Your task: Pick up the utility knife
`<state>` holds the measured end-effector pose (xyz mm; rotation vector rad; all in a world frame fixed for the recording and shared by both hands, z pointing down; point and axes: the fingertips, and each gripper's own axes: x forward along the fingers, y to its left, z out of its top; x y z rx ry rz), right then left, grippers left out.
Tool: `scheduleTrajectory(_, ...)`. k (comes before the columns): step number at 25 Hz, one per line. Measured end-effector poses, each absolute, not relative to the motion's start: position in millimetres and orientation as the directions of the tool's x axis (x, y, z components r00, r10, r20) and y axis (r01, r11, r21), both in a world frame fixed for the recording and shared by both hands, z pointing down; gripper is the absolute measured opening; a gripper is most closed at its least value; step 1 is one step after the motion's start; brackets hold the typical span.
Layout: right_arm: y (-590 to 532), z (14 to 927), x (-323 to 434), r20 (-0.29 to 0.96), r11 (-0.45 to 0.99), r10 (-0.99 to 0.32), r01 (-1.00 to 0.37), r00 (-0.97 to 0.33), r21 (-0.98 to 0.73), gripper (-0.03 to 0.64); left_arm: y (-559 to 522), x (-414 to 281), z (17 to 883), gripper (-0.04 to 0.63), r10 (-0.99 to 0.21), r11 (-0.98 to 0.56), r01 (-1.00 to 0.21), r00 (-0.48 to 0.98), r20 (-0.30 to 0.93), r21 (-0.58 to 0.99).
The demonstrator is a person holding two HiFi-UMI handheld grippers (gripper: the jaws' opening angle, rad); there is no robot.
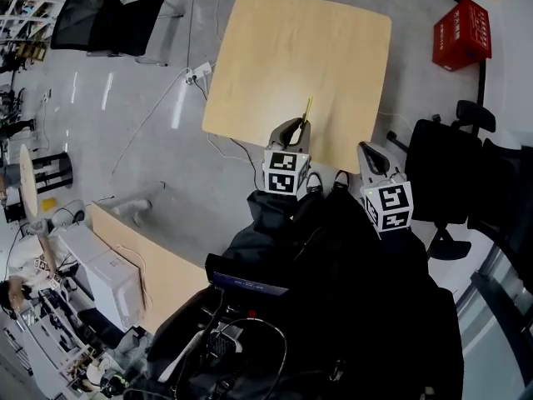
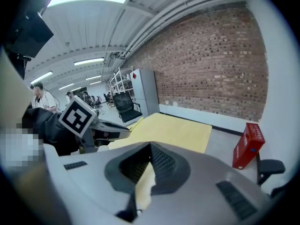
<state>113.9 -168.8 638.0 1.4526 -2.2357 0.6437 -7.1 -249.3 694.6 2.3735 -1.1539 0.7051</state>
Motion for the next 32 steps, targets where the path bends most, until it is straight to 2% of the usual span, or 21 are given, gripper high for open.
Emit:
scheduleTrajectory(6, -186, 575, 100, 0.428, 0.401, -0.805, -0.909, -0.411, -0.118, 0.003, -250, -33, 609, 0.063, -0.728, -0.527, -0.844, 0.508, 0.461, 0.097)
scheduleTrajectory(11, -194, 530, 83, 0.337, 0.429, -0.834, -0.897, -0.437, -0.101, 0.003, -243, -51, 559, 0.063, -0.782, -0.503, -0.861, 0.491, 0.385, 0.077)
scheduleTrajectory(22, -191, 465, 76, 0.222, 0.419, -0.881, -0.907, -0.418, -0.047, 0.003, -237, -69, 474, 0.063, -0.851, -0.488, -0.873, 0.479, 0.214, 0.014)
scheduleTrajectory(32, -184, 399, 92, 0.046, 0.335, -0.941, -0.942, -0.336, -0.029, 0.003, -226, -62, 400, 0.063, -0.858, -0.511, -0.859, 0.51, 0.053, -0.003)
